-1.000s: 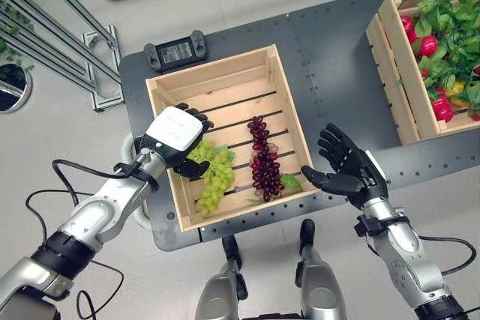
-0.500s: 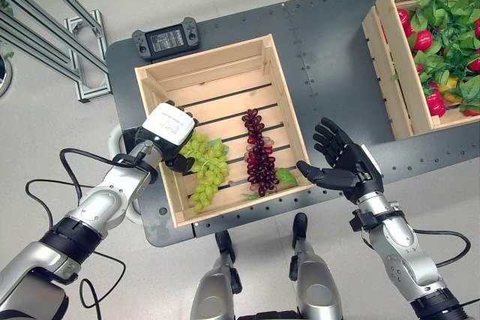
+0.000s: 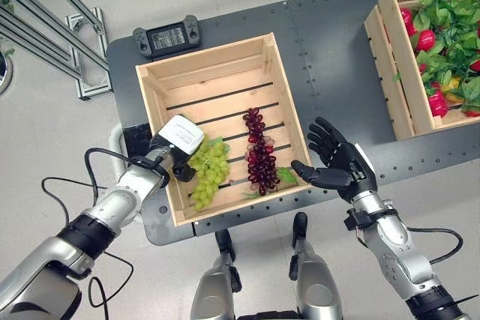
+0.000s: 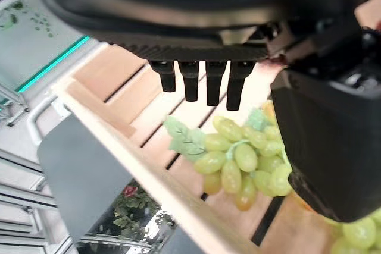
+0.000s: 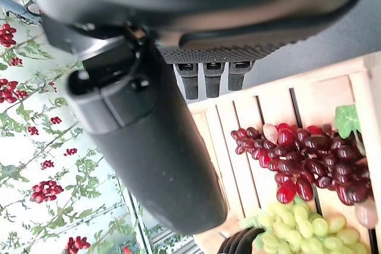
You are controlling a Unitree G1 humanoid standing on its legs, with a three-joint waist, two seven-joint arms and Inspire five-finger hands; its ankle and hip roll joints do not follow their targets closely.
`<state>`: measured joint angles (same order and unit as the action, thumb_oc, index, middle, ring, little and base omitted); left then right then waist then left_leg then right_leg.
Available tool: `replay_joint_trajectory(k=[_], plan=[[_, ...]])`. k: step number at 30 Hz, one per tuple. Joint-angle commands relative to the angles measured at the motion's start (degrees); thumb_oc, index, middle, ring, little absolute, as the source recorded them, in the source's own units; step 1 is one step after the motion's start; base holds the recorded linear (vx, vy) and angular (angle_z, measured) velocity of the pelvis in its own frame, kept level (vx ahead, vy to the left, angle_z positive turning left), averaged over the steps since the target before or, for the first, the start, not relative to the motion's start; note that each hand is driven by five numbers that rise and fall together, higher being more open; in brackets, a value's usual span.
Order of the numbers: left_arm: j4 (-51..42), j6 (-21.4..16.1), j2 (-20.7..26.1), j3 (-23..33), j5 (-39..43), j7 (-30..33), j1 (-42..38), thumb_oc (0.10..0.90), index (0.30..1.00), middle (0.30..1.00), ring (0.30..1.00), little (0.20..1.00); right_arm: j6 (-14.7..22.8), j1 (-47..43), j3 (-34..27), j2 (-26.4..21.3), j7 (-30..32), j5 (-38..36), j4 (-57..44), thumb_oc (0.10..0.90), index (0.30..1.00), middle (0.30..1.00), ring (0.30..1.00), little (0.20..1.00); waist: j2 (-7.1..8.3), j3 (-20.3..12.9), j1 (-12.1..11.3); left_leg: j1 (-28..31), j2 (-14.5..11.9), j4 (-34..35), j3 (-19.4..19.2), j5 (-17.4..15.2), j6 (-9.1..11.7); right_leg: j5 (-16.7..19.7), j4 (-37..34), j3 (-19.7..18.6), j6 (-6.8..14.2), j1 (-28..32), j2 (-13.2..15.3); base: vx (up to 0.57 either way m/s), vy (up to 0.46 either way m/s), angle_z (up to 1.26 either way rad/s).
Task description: Pick up the fruits from the basket on one side to the basket on the other side
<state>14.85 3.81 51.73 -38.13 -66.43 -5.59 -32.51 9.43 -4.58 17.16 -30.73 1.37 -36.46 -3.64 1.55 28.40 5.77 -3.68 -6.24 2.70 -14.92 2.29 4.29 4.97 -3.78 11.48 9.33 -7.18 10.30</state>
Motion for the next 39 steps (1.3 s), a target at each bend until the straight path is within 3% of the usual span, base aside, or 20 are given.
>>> replay_joint_trajectory(k=[1, 13, 23, 24, 25, 27, 39], plan=[[2.28, -0.52, 0.05, 1.84, -4.45, 1.51, -6.38, 0.8, 0.9, 0.9, 0.9, 0.9, 4.88, -2.98, -1.06, 0.98, 2.22, -0.19, -2.81, 0.8, 0.9, 0.9, 0.9, 0.9, 0.46, -1.25, 0.86, -6.8, 2.69, -9.92, -0.24, -5.5, -2.05, -3.86, 9.62, -2.64, 0.78, -5.93, -0.86, 0.01, -0.03, -0.04], [10.25, 7.9, -3.9, -1.07, -14.41, 9.46, -9.51, 0.8, 0.9, 0.9, 0.9, 0.9, 7.46, -5.02, 0.53, 2.38, 3.31, 0.5, -0.42, 0.8, 0.9, 0.9, 0.9, 0.9, 1.65, 0.61, 1.08, -9.07, 1.94, -11.69, -0.32, -5.25, -1.33, -3.38, 10.1, -2.83, 0.6, -7.35, -1.39, 0.0, 0.0, 0.0], [17.36, 14.76, -7.33, -2.02, -19.62, 7.28, -10.33, 0.8, 0.9, 0.9, 0.9, 0.9, 8.05, -6.51, 1.26, 3.98, 4.35, 1.18, 0.9, 0.8, 0.9, 0.9, 0.9, 0.9, 2.82, 1.39, 1.0, -10.38, 1.65, -11.86, -0.07, -4.85, -0.9, -2.66, 9.65, -2.7, 0.56, -8.36, -1.97, 0.0, -0.017, 0.0], [17.86, 15.07, -7.49, -2.14, -19.84, 7.0, -10.6, 0.717, 0.775, 0.775, 0.775, 0.775, 8.07, -6.75, 1.38, 4.16, 4.43, 1.24, 1.15, 0.8, 0.9, 0.9, 0.9, 0.9, 2.89, 1.39, 1.02, -10.57, 1.61, -11.97, -0.08, -4.83, -0.85, -2.59, 9.66, -2.7, 0.57, -8.53, -2.0, 0.0, 0.0, 0.0], [18.54, 15.38, -7.81, -2.19, -20.53, 6.67, -10.91, 0.511, 0.467, 0.467, 0.467, 0.467, 7.98, -7.02, 1.4, 4.4, 4.34, 1.43, 1.46, 0.8, 0.9, 0.9, 0.9, 0.9, 2.96, 1.39, 1.05, -10.74, 1.57, -12.04, -0.1, -4.83, -0.8, -2.53, 9.57, -2.67, 0.54, -8.61, -1.99, 0.0, 0.0, 0.0], [18.74, 15.69, -7.92, -2.24, -20.84, 6.49, -11.09, 0.4, 0.3, 0.3, 0.3, 0.3, 8.04, -7.18, 1.37, 4.51, 4.3, 1.53, 1.62, 0.8, 0.9, 0.9, 0.9, 0.9, 2.96, 1.39, 1.03, -10.88, 1.59, -12.1, -0.03, -4.82, -0.75, -2.47, 9.49, -2.67, 0.52, -8.7, -1.97, 0.0, 0.0, 0.0], [18.06, 19.13, -8.06, -0.81, -22.44, 6.14, -11.15, 0.4, 0.3, 0.3, 0.3, 0.3, 8.23, -6.98, 0.27, 5.21, 3.56, 2.14, 1.26, 0.8, 0.9, 0.9, 0.9, 0.9, 2.69, 1.1, 0.6, -9.22, 1.98, -10.79, 0.14, -4.8, -0.68, -2.71, 9.07, -2.09, 0.56, -7.27, -1.74, 0.0, 0.0, 0.0]])
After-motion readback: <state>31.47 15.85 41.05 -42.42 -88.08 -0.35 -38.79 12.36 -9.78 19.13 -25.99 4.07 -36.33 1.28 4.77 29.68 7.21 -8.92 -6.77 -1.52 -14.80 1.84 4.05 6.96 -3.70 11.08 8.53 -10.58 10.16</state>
